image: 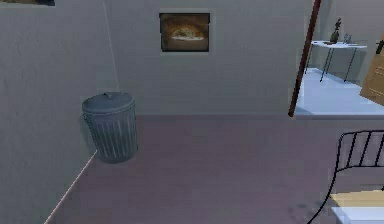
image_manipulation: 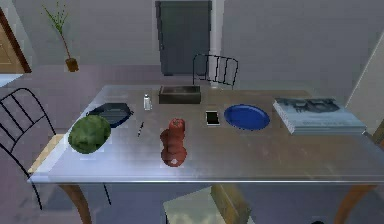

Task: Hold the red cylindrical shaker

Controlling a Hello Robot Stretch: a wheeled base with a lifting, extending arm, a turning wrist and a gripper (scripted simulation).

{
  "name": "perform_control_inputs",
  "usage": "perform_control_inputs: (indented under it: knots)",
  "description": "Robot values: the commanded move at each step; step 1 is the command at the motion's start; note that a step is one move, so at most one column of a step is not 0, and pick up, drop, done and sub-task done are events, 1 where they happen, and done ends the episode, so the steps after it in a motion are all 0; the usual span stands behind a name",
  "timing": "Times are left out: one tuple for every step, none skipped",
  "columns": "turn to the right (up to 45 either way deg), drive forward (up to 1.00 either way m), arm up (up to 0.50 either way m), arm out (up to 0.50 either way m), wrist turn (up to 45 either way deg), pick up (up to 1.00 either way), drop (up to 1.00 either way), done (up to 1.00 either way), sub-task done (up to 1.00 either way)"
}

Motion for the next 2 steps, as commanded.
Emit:
perform_control_inputs:
  knots:
    - [0.0,0.0,0.5,0.0,0.0,0.0,0.0,0.0,0.0]
    - [0.0,0.0,0.3,0.0,0.0,0.0,0.0,0.0,0.0]
